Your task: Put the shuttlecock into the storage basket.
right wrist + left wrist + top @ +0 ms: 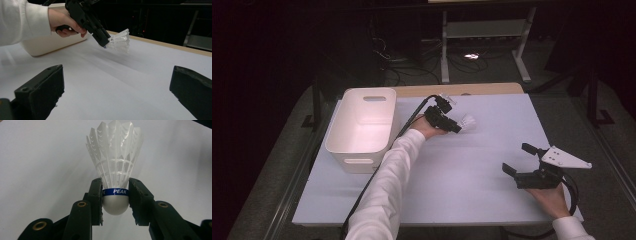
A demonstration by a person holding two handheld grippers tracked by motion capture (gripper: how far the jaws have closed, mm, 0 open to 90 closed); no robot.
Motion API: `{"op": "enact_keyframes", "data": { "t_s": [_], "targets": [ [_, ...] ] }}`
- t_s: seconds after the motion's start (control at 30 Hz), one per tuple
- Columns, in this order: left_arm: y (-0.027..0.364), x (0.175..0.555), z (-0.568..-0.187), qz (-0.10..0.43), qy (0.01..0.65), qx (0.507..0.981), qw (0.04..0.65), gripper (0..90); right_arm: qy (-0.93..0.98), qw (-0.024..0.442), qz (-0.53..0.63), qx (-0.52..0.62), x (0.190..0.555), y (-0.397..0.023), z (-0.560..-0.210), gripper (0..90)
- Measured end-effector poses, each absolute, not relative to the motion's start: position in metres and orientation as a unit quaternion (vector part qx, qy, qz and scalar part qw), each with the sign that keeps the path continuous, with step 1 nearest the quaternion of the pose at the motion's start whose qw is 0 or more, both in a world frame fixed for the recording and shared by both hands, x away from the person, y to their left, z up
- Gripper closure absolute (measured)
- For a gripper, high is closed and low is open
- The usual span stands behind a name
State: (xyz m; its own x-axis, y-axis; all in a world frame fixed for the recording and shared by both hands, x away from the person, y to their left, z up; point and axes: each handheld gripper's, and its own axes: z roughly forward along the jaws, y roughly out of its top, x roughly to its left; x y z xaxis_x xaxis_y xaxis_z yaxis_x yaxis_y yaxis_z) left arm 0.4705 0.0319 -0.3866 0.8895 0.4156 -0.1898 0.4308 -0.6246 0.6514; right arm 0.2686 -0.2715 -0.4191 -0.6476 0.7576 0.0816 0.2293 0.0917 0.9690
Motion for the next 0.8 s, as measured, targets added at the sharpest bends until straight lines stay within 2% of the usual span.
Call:
{"op": "enact_keyframes", "data": {
  "t_s": [0.8],
  "targets": [
    [0.028, 0.444, -0.352, -0.016, 0.200, 0.907, 0.370, 64.8, 0.702, 0.229, 0.574, 0.354, 0.269, -0.272, -0.419, 0.0]
  ]
}}
